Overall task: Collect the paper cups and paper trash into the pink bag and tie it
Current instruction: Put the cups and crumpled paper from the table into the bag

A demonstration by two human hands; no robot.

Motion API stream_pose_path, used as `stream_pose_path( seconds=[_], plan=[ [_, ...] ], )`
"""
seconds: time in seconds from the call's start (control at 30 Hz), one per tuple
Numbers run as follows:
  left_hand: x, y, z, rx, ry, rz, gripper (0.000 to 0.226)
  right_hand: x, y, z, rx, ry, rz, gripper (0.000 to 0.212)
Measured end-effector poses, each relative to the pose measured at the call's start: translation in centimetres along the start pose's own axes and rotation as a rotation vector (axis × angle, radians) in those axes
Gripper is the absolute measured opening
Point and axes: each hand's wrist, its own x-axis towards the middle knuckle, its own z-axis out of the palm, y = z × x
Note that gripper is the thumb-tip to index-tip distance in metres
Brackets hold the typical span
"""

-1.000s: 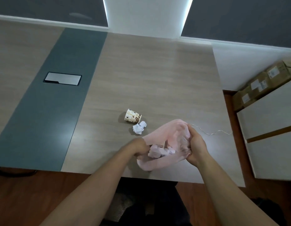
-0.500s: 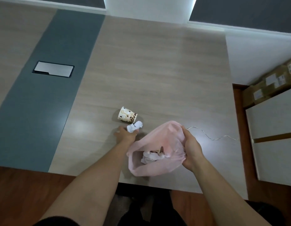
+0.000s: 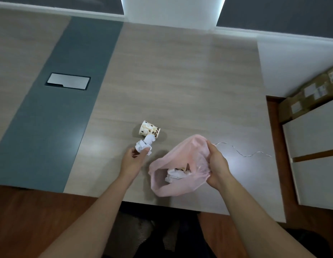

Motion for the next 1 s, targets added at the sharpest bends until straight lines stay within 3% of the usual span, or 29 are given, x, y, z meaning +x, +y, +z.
stream_pose_path(
  seconds=[0.13, 0.27, 0.37, 0.5, 0.63, 0.7, 0.83, 1.0],
  plan=[
    [-4.1, 1.1, -1.3, -0.088, -0.41, 0.009, 0.04, -3.0, 1.8, 1.4, -0.044, 0.029, -0.037, 0.052],
    [-7.0, 1.4, -0.2, 0.099, -0.654, 0.017, 0.028, -6.3, 3.7, 3.0, -0.07, 0.01, -0.065, 0.053],
    [-7.5, 1.7, 1.5, 0.301, -0.626, 0.01, 0.036, -8.3, 4.1, 3.8, -0.067, -0.018, -0.081, 0.049],
    [-7.8, 2.6, 4.1, 0.536, -0.598, 0.058, 0.03, -9.8, 3.3, 4.2, -0.029, -0.065, -0.13, 0.045],
    [-7.6, 3.6, 5.6, 0.855, -0.431, 0.115, 0.063, -10.2, 2.2, 4.1, -0.011, -0.14, -0.193, 0.044],
    [-7.7, 3.8, 5.3, 0.835, -0.381, 0.135, 0.068, -9.9, 1.5, 4.0, -0.004, -0.149, -0.199, 0.047],
    [-7.1, 4.6, 2.9, 0.809, -0.48, 0.073, 0.065, -9.1, 0.9, 4.1, 0.025, -0.132, -0.16, 0.039],
    [-3.7, 6.4, -2.2, 0.473, -0.313, 0.05, 0.027, -7.3, 2.0, 5.0, 0.076, -0.121, -0.12, 0.046]
  ],
)
